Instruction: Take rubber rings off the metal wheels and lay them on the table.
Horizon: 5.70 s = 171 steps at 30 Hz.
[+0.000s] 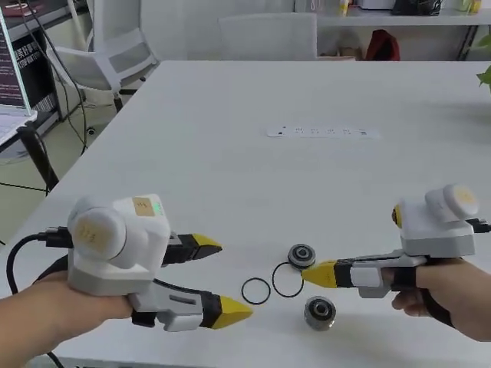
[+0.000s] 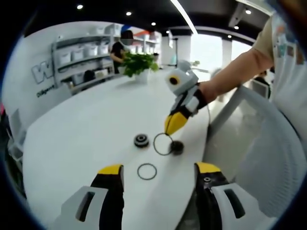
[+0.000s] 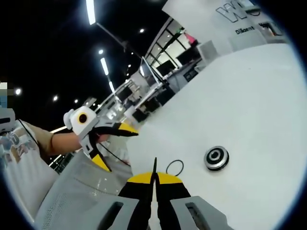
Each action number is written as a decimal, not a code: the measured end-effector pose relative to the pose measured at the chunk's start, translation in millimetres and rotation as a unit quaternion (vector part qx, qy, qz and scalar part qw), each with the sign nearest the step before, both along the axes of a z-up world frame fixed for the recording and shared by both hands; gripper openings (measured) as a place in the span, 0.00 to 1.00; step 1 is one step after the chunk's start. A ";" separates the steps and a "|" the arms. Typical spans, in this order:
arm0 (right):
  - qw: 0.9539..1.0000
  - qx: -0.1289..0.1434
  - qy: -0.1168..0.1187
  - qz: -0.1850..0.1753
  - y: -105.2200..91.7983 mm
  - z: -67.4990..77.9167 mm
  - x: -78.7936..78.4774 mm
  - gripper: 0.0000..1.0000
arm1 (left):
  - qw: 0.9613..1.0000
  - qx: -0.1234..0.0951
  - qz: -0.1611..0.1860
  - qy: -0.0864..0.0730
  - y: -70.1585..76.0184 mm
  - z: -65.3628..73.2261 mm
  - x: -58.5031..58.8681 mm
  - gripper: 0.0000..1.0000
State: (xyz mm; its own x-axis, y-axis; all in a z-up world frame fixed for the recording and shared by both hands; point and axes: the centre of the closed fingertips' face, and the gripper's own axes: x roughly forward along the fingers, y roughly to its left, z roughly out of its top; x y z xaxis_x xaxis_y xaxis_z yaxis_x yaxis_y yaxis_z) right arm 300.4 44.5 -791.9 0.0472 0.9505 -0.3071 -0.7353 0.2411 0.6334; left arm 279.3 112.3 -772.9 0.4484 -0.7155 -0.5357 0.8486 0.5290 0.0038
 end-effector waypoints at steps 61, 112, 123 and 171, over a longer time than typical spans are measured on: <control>0.997 -0.082 0.009 0.000 37.1 -63.5 23.9 0.01 | 0.999 0.008 0.043 0.003 40.3 -4.8 -5.1 0.62; 0.996 -0.052 -0.079 -0.008 19.6 -11.8 31.3 0.36 | 1.000 0.009 0.029 0.006 22.9 -5.1 21.5 0.61; 0.994 -0.048 -0.087 -0.035 -2.9 -1.9 38.0 0.36 | 1.000 0.008 0.017 0.003 7.0 -4.3 37.3 0.61; 0.984 -0.107 -0.143 -0.027 -37.9 -42.8 63.8 0.32 | 1.000 0.014 -0.001 0.023 -37.4 -30.8 84.0 0.54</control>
State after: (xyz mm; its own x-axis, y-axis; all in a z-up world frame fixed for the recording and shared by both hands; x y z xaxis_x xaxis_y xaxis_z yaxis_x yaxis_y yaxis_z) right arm 364.2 6.6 -834.7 0.2085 0.8596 -0.4666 -0.8589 0.3891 0.3331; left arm 363.3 74.9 -803.7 0.4218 -0.7001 -0.5762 0.8489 0.5282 -0.0203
